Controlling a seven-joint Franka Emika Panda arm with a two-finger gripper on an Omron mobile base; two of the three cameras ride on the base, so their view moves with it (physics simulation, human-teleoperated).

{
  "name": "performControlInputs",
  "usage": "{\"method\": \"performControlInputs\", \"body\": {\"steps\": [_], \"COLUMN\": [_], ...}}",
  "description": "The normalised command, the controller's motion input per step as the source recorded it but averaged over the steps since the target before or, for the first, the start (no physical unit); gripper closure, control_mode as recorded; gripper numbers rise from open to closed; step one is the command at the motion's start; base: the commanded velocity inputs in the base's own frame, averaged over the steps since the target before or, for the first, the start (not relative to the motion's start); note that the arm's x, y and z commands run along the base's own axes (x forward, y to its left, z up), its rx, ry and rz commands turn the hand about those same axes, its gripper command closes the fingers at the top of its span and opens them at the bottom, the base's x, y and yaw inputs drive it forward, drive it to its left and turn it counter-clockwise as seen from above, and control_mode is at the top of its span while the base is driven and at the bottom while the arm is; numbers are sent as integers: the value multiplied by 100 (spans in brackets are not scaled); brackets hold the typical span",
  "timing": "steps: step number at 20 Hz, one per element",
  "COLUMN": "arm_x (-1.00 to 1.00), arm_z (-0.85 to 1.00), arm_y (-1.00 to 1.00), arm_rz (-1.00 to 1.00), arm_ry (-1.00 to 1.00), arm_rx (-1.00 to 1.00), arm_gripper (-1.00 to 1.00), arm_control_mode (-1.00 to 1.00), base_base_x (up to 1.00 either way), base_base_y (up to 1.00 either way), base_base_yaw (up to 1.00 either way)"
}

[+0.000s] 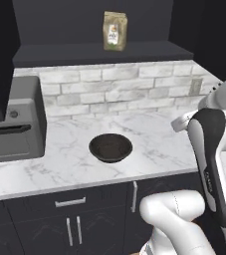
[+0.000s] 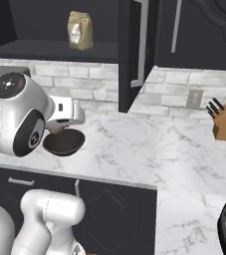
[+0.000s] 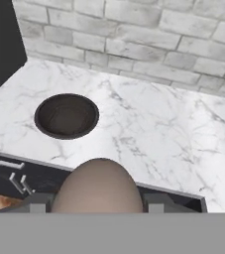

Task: Pick the egg and butter from the fridge and place them by the bowl for mixing.

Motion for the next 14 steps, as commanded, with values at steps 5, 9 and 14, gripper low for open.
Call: {"method": "performControlInputs", "body": {"steps": [5, 9, 14], "arm_x": [0, 9, 40], "arm_z": [0, -20, -41], "arm_y": [0, 4, 47], "arm_rz": [0, 0, 0], "arm_ry": [0, 12, 24], "arm_rx": [0, -5, -15], "arm_gripper": [100, 100, 100], "arm_control_mode": [100, -100, -100], "base_base_x": [0, 0, 0], "base_base_y": [0, 1, 0], "base_base_yaw": [-1, -1, 0]}}
